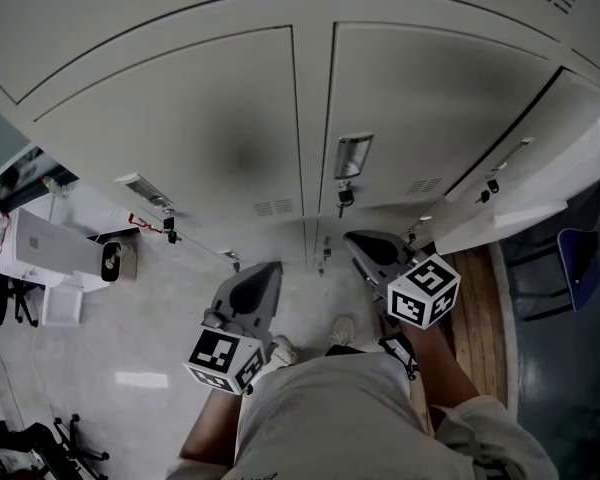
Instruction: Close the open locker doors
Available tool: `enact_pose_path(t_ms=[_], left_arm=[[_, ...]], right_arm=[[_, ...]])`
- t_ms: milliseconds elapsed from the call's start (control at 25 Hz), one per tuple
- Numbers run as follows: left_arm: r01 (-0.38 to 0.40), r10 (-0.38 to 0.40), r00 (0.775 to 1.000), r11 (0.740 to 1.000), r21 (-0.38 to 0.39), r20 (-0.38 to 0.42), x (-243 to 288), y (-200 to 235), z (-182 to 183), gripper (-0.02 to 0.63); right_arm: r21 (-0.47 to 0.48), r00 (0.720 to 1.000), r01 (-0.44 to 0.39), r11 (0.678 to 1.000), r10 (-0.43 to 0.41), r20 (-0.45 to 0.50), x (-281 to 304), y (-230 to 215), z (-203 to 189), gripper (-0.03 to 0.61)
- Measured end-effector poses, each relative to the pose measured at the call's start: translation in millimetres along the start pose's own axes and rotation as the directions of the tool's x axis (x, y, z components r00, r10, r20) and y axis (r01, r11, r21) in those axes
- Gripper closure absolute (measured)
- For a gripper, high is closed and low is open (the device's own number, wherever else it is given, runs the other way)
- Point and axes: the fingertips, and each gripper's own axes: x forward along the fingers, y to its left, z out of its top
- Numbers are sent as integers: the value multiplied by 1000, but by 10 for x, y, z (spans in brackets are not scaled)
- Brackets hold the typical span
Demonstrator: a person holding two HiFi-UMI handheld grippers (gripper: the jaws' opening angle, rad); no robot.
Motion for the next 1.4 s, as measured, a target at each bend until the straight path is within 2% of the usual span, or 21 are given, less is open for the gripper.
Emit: enact_pose_path(t_ms=[320, 680, 1400], left_arm=[[60, -60, 998, 998, 35, -5, 84, -147, 14, 598], [98, -98, 995, 994, 37, -13, 110, -231, -8, 598], [102, -102, 995, 994, 34, -6, 16, -156, 2, 598]], right_arm=[[-11, 1000, 12, 1000, -12, 15, -177, 207, 60, 551], [-20, 999, 24, 999, -24, 36, -267, 331, 84, 552], [-22, 999, 21, 1000, -20, 38, -202, 453, 79, 551]])
